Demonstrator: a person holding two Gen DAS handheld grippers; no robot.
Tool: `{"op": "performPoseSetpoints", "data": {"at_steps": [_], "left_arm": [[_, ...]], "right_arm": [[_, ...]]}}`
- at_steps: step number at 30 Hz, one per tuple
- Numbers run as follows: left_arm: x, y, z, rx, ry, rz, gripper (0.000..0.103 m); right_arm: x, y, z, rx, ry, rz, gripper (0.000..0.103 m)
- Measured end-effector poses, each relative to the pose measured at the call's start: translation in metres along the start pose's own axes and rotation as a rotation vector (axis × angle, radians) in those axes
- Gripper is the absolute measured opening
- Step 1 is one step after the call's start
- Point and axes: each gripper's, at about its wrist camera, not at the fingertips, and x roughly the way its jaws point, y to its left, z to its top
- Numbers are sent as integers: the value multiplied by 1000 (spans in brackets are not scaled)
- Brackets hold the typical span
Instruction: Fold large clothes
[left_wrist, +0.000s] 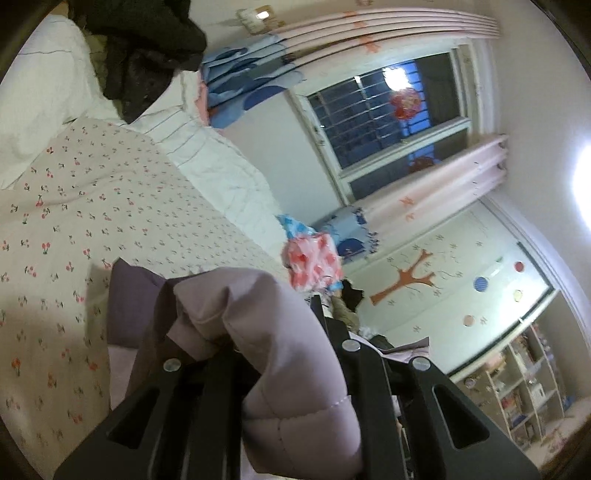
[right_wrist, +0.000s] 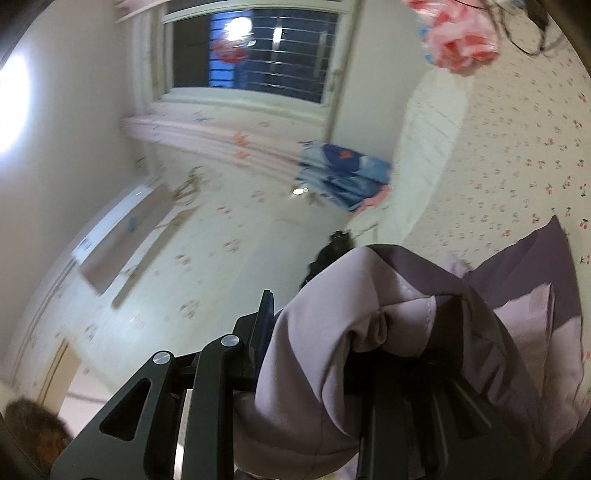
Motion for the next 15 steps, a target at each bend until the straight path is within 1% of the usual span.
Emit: {"op": "performPoseSetpoints", "data": {"at_steps": [4, 6, 7, 9, 11, 15], "left_arm": [[27, 23, 10, -33, 2, 45, 16], [40, 35, 12, -39, 4, 83, 16], [47, 42, 13, -47, 7, 102, 16], [59, 54, 13, -46, 15, 147, 16], [74, 74, 11, -70, 26, 199, 16], [94, 100, 4, -88, 34, 252, 16]], "right_arm": [[28, -34, 16, 35, -6, -81, 25], [37, -51, 20, 49, -4, -119, 27], [44, -63, 22, 56, -2, -158, 27], [54, -84, 23, 73, 3, -213, 27], [62, -105, 23, 82, 10, -264, 27], [72, -136, 22, 103, 17, -326, 27]]}}
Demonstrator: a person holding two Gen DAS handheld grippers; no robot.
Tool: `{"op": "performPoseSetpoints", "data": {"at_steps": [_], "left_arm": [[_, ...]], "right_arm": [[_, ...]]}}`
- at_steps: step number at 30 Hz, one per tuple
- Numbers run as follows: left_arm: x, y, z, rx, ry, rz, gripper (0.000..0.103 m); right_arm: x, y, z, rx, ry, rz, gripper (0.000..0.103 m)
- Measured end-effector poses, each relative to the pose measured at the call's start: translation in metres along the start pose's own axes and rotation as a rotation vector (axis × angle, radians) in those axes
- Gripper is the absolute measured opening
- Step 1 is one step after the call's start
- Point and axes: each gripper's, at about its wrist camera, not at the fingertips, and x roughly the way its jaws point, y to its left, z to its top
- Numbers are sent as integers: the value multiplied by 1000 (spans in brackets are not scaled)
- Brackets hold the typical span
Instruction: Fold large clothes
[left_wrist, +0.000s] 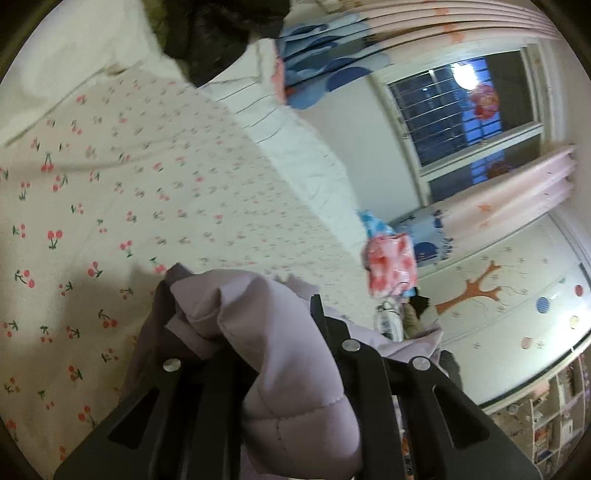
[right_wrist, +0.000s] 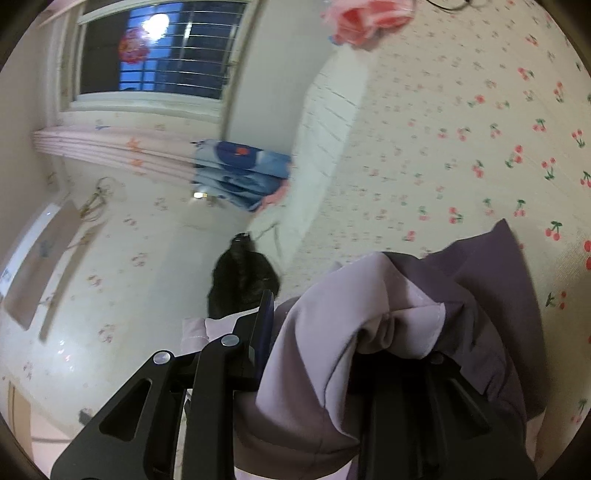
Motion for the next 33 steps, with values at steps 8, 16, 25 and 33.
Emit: {"op": "performPoseSetpoints", "data": {"at_steps": [8, 16, 25, 33], "left_arm": [[30, 22, -1, -18, 58, 91, 17], [15, 7, 14, -189, 115, 10, 65], [-43, -72, 18, -13, -41, -16, 92], [52, -130, -51, 452, 48, 259, 92]], "right_arm": [[30, -23, 8, 33, 42, -136, 25], [21, 2, 10, 57, 45, -33, 89], [8, 86, -17, -288, 61, -277, 96], [103, 79, -65, -694, 161, -749, 96]]}}
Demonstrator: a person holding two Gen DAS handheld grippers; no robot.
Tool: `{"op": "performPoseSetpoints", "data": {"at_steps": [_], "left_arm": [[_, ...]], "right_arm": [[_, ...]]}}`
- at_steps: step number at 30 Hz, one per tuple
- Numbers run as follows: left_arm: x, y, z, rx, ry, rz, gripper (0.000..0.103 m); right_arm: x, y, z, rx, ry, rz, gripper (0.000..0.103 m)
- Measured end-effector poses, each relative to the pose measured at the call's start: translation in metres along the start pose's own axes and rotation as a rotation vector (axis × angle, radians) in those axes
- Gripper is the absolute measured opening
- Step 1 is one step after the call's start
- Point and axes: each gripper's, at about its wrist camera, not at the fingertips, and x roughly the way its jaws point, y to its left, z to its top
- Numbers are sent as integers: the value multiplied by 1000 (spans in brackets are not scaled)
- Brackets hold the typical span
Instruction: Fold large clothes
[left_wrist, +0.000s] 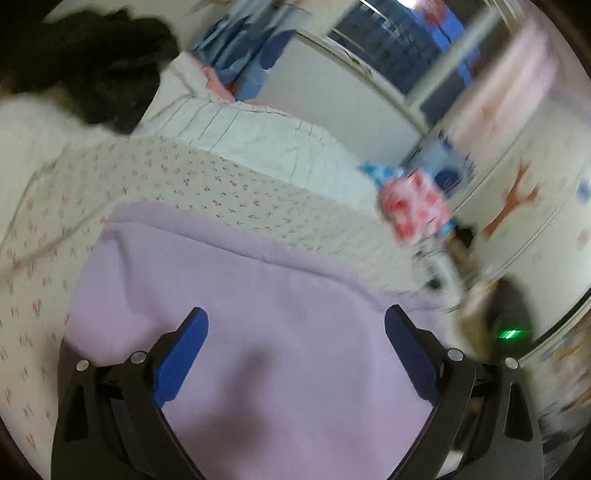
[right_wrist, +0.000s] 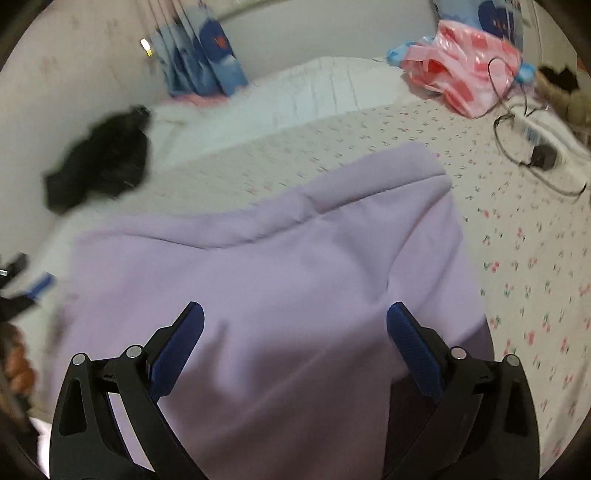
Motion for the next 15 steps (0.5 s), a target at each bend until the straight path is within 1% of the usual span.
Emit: {"op": "performPoseSetpoints", "data": {"at_steps": [1, 2, 3, 5, 7, 8, 9, 10, 11, 12, 13, 15], "left_arm": [[14, 1, -3, 23, 10, 38, 92], [35, 6, -6, 22, 44, 75, 92], [54, 18, -10, -14, 85, 78, 92], [74, 35, -11, -57, 116, 104, 92], [79, 38, -4, -77, 134, 137, 92], [74, 35, 0, -78, 129, 148, 92], [63, 29, 4, -77, 102, 130, 92], [56, 24, 8, -66, 77, 110, 92], [45, 14, 12, -28, 37, 105, 92], [41, 5, 16, 15, 8, 117, 92], [43, 1, 20, 39, 0, 128, 92], [59, 3, 21, 58, 24, 171, 92]], "right_arm": [[20, -1, 0, -6, 32, -35, 96], [35, -2, -2, -6, 52, -48, 96], [49, -3, -2, -7, 63, -68, 96], [61, -1, 4, -2, 60, -65, 97], [68, 2, 13, -5, 95, -90, 97], [65, 4, 16, -13, 92, -101, 97], [56, 4, 21, -25, 58, -94, 97], [42, 9, 27, -48, -14, -76, 97], [35, 12, 34, -71, -68, -89, 97], [33, 13, 39, -86, -96, -103, 97], [35, 13, 45, -93, -109, -121, 97], [63, 5, 56, -72, -38, -167, 97]]}}
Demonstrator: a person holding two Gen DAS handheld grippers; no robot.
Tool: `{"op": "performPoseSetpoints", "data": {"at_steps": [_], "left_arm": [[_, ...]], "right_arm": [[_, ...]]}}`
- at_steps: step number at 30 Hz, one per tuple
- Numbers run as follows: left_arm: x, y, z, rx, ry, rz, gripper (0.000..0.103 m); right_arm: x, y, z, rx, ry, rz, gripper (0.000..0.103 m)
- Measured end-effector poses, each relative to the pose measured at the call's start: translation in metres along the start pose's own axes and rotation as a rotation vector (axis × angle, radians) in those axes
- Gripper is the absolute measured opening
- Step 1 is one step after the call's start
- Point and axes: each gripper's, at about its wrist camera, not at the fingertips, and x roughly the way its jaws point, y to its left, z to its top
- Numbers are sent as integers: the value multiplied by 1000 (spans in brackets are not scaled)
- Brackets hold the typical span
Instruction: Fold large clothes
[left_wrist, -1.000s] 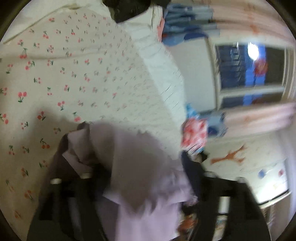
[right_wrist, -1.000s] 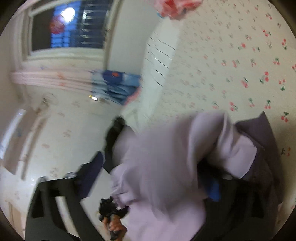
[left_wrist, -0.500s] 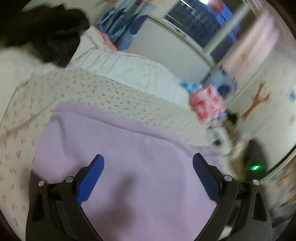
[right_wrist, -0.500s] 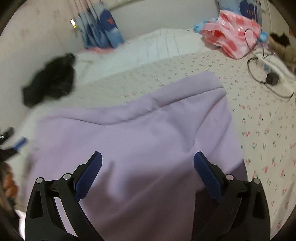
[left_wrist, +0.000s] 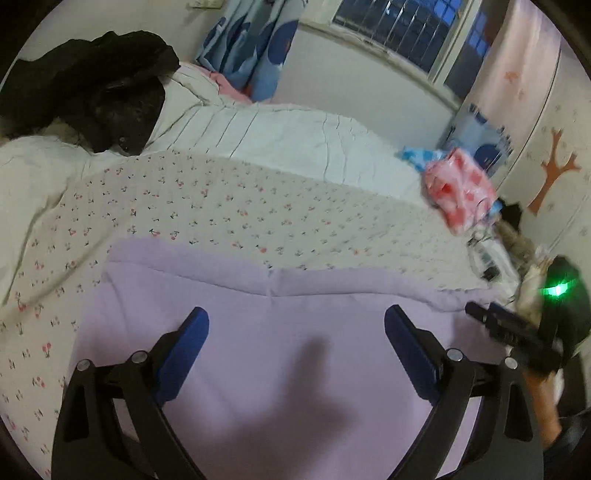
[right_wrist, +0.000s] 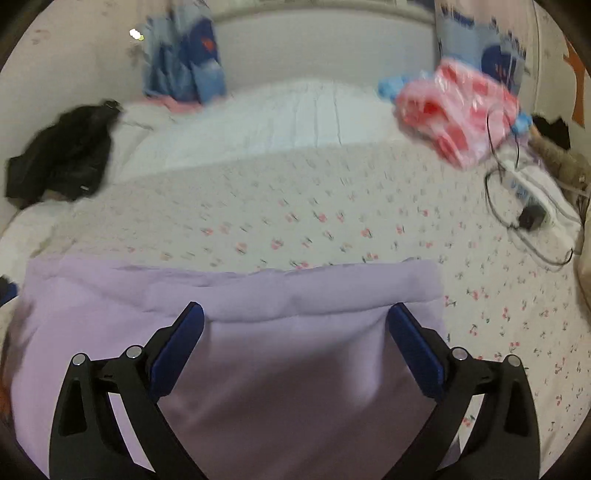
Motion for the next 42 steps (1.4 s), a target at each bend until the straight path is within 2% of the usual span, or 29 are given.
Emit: {"op": "performPoseSetpoints", "data": {"at_steps": [1, 3, 6, 8, 10, 12, 13, 14, 17, 18, 20, 21, 23, 25, 27, 29, 30, 31, 33, 35, 38, 40, 42], "left_arm": [[11, 3, -1, -7, 20, 12, 92], [35, 10, -7, -35, 74, 19, 92], [62, 16, -14, -40, 86, 48, 92], [68, 11, -16, -7, 109, 86, 92], [59, 9, -16, 15, 119, 98, 92], [23, 6, -17, -1, 81, 83, 92], [3, 3, -21, 8, 60, 67, 92], [-14, -1, -27, 28, 36, 68, 92], [-52, -8, -47, 112, -21, 99, 92], [-57, -7, -59, 137, -29, 122, 92], [-47, 0, -73, 152, -3, 150, 92], [-38, 6, -81, 137, 28, 152, 93], [-28, 18, -95, 107, 17, 134, 93], [-35, 11, -97, 140, 13, 174, 93], [-48, 8, -100, 156, 9, 171, 92], [-59, 10, -105, 172, 0, 176, 92], [-66, 12, -111, 187, -12, 184, 92], [-68, 13, -115, 195, -13, 189, 93], [-71, 17, -124, 199, -12, 191, 93], [-78, 17, -132, 210, -20, 191, 93], [-91, 17, -139, 217, -12, 185, 93], [-97, 19, -143, 227, -8, 184, 93], [-103, 20, -149, 238, -6, 186, 93]], "right_arm": [[18, -1, 0, -7, 47, -25, 97], [54, -5, -3, 17, 163, 28, 97], [70, -14, 2, 66, 167, 44, 97], [74, -14, 4, 59, 189, 38, 97], [60, -16, 7, 59, 204, 35, 97], [29, -15, 10, 59, 162, 48, 97], [-2, -11, 4, 32, 112, 98, 97], [-30, -3, -5, -5, 72, 110, 97], [-84, 6, -42, -87, 0, 111, 97], [-90, 3, -60, -96, 3, 85, 97], [-70, -7, -90, -94, 66, 31, 97], [-57, -13, -105, -88, 63, 52, 97], [-56, -18, -120, -68, -10, 75, 97], [-59, -14, -115, -94, 20, 45, 97], [-74, -11, -107, -77, 67, 26, 97], [-107, -8, -110, -39, 12, 77, 97], [-125, -5, -117, -37, -38, 86, 97], [-132, -2, -127, -41, -53, 76, 97], [-110, 3, -152, -85, 34, 46, 97], [-103, 4, -167, -125, -43, 50, 97], [-111, 6, -156, -79, 14, 33, 97], [-125, 11, -148, -48, 34, 76, 97], [-150, 30, -151, -84, -14, 131, 97]]}}
